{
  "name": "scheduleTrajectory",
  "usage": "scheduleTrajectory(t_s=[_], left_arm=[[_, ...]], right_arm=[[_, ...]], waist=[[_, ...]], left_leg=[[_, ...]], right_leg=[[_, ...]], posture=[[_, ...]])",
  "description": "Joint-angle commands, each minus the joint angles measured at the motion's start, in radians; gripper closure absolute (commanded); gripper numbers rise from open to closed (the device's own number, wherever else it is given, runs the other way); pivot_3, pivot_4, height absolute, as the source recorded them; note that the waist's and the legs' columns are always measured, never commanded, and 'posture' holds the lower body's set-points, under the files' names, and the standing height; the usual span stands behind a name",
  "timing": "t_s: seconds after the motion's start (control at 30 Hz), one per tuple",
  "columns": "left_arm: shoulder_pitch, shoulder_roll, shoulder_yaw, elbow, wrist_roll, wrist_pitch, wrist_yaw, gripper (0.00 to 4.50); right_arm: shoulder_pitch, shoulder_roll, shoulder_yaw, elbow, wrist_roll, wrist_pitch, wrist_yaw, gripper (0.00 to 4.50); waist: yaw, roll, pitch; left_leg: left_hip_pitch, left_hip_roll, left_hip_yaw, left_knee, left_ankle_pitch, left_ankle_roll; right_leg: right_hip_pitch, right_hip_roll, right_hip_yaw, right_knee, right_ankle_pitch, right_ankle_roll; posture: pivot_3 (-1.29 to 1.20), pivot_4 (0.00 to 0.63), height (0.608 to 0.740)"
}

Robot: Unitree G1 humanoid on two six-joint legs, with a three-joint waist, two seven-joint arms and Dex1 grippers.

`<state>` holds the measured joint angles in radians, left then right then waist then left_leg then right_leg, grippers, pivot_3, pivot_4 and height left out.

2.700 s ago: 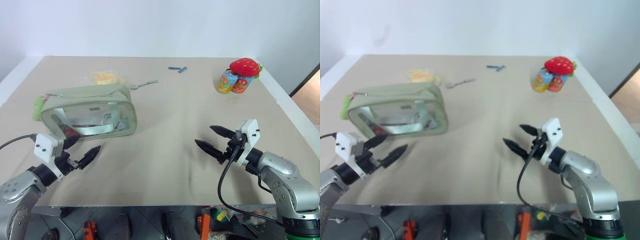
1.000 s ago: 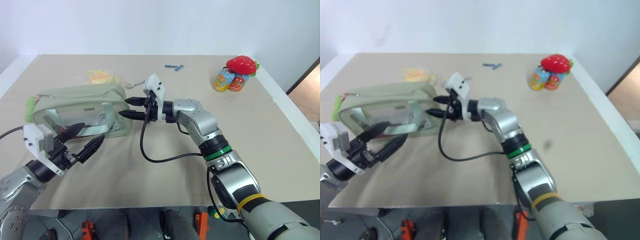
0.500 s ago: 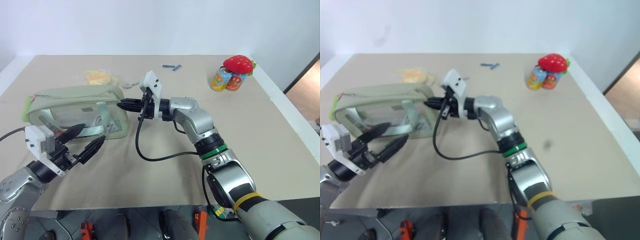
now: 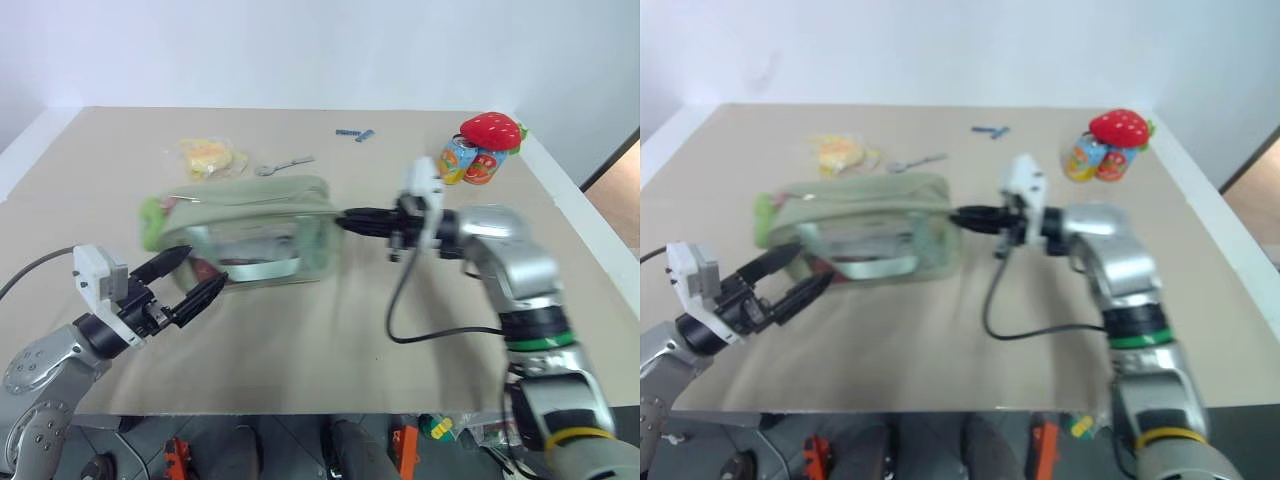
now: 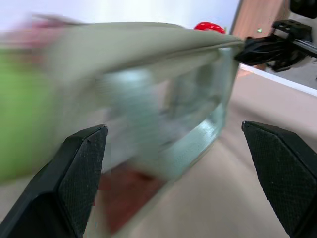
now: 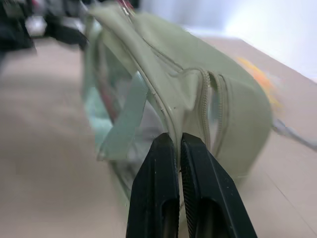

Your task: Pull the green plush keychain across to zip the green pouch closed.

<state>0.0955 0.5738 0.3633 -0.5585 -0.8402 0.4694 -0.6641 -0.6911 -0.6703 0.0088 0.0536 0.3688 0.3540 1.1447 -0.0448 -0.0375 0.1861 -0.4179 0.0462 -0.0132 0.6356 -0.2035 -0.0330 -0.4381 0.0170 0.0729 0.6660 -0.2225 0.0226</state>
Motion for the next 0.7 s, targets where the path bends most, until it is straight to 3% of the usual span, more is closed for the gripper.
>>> scheduleTrajectory(t_s=[0.03, 0.2, 0.47, 0.57, 0.7], left_arm=[[-0.014, 0.013, -0.003, -0.042, -0.025, 0.011, 0.008, 0.0], [-0.017, 0.02, -0.007, -0.039, -0.037, 0.023, -0.002, 0.0], [-0.036, 0.019, -0.02, -0.004, -0.015, 0.008, -0.017, 0.0], [-0.08, 0.02, -0.037, 0.02, -0.004, 0.013, -0.011, 0.0], [-0.117, 0.02, -0.062, 0.028, 0.004, 0.022, -0.008, 0.0]], right_arm=[[0.055, -0.092, -0.085, -0.022, 0.004, -0.034, 0.027, 4.46], [0.155, -0.162, -0.137, -0.08, 0.036, -0.02, 0.027, 4.46], [0.216, -0.143, -0.134, -0.177, 0.063, -0.002, -0.016, 4.46], [0.213, -0.153, -0.133, -0.19, 0.096, 0.049, -0.004, 3.55], [0.192, -0.126, -0.144, -0.171, 0.052, -0.032, -0.06, 2.17]], waist=[[-0.001, 0.0, 0.0], [-0.004, 0.0, 0.0], [-0.005, 0.0, 0.0], [-0.003, 0.0, 0.0], [-0.004, 0.0, 0.0]], left_leg=[[0.001, 0.0, 0.0, 0.0, 0.0, 0.0], [0.006, 0.001, 0.002, 0.0, 0.0, 0.0], [0.012, 0.001, 0.007, 0.0, 0.0, 0.0], [0.012, 0.001, 0.007, 0.001, 0.0, 0.0], [0.012, 0.001, 0.008, 0.001, 0.0, 0.0]], right_leg=[[0.0, 0.001, 0.0, 0.0, 0.0, 0.0], [0.004, 0.002, 0.002, 0.0, 0.0, -0.001], [0.008, 0.002, 0.007, 0.0, -0.001, -0.002], [0.009, 0.002, 0.008, 0.0, 0.0, -0.002], [0.009, 0.002, 0.008, 0.0, 0.0, -0.002]], posture=[[0.0, 0.15, 0.74], [0.0, 0.15, 0.74], [0.0, 0.15, 0.74], [0.0, 0.15, 0.74], [0.0, 0.15, 0.74]])
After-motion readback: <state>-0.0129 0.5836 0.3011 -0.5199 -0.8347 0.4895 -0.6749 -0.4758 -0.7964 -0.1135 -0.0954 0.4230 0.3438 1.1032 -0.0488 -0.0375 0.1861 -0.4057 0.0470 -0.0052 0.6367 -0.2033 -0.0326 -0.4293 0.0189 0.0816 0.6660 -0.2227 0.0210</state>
